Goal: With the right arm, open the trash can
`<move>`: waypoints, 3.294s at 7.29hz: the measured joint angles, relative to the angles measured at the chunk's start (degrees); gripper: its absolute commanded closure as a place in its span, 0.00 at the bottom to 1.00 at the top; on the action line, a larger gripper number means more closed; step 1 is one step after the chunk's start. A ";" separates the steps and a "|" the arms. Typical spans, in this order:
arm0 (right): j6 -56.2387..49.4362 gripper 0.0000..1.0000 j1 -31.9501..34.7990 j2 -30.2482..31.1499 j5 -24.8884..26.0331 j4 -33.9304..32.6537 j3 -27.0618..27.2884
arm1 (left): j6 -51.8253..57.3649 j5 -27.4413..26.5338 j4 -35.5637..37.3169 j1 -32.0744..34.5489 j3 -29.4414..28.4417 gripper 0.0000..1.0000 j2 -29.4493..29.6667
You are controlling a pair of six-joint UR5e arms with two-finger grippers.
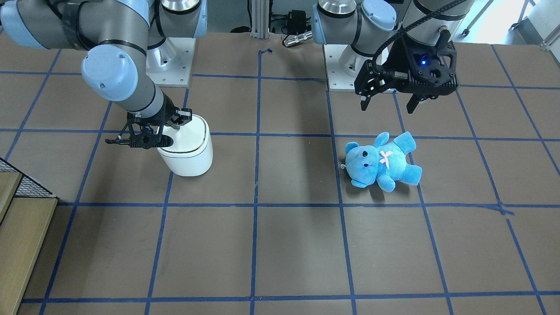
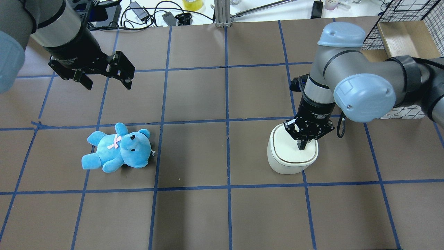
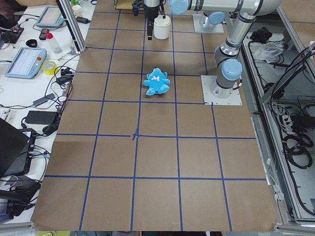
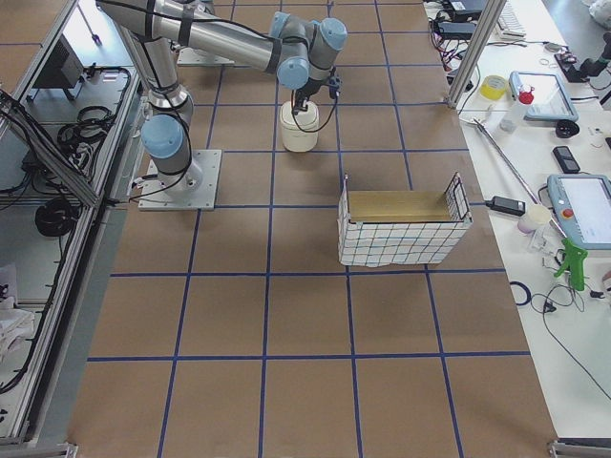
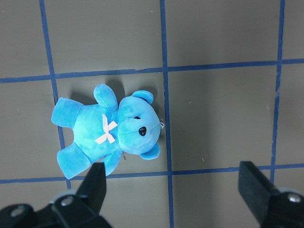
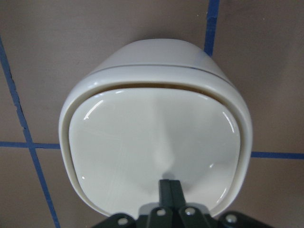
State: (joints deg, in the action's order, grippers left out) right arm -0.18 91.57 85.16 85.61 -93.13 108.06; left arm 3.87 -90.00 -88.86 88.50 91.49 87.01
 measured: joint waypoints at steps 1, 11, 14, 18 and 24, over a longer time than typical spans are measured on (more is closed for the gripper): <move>0.17 1.00 0.01 -0.10 0.16 -0.02 0.09 | 0.00 0.00 0.00 0.00 0.00 0.00 0.00; 5.83 0.96 0.01 0.22 2.08 12.27 -11.76 | 0.00 0.00 0.00 0.00 0.00 0.00 0.00; 4.21 0.13 -0.08 0.93 4.44 17.05 -22.87 | 0.00 0.06 0.00 0.00 0.00 0.00 0.00; 0.20 0.00 -0.63 0.63 5.39 7.93 -25.06 | 0.00 0.00 0.00 0.00 0.00 0.00 0.00; -3.66 0.00 -3.35 0.26 3.62 0.83 -24.12 | 0.00 0.00 0.00 0.00 0.00 0.00 0.00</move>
State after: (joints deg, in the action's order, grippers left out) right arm -3.84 88.22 85.42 89.23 -92.31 83.95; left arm 3.87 -90.00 -88.86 88.51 91.49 87.01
